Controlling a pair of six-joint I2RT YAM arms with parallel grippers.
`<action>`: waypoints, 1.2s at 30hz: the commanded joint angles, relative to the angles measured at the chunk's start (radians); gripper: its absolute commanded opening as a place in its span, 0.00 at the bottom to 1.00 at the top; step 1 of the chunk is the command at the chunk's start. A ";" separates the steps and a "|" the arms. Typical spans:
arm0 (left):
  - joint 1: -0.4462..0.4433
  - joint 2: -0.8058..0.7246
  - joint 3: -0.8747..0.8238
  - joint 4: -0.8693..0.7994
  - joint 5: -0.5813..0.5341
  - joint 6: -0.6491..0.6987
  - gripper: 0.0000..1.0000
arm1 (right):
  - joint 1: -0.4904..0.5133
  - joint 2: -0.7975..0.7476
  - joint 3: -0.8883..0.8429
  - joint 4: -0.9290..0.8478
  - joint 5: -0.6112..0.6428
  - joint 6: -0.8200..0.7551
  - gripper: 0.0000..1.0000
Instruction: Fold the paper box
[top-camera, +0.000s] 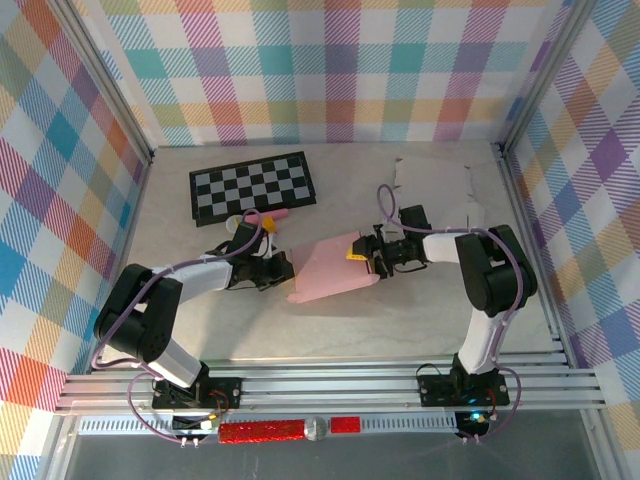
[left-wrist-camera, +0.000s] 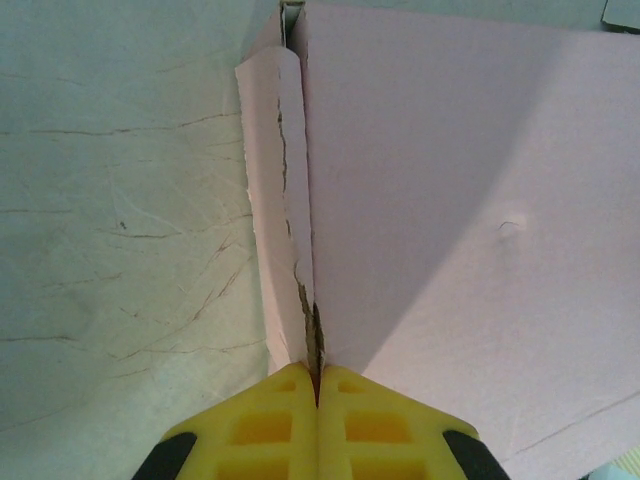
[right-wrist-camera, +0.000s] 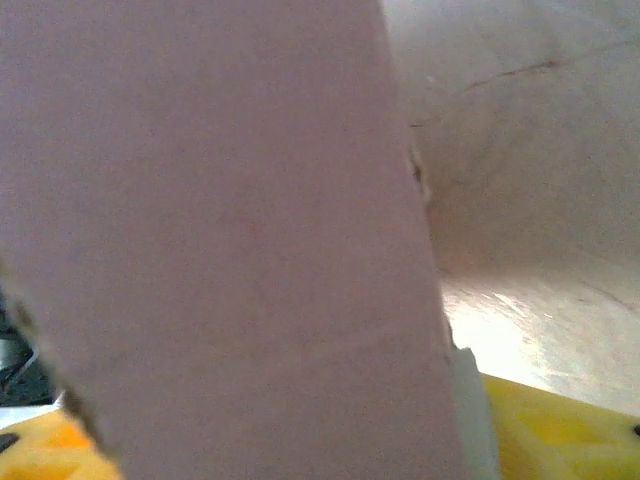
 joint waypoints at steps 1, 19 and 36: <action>0.009 0.010 -0.017 -0.021 -0.010 -0.005 0.01 | 0.006 -0.015 0.020 0.078 -0.036 0.060 0.61; -0.011 -0.222 0.128 -0.185 -0.136 0.180 0.27 | 0.006 -0.083 0.034 0.026 -0.005 0.238 0.41; -0.323 -0.326 0.358 -0.580 -0.174 0.991 0.36 | -0.006 -0.151 0.113 -0.373 -0.031 0.586 0.33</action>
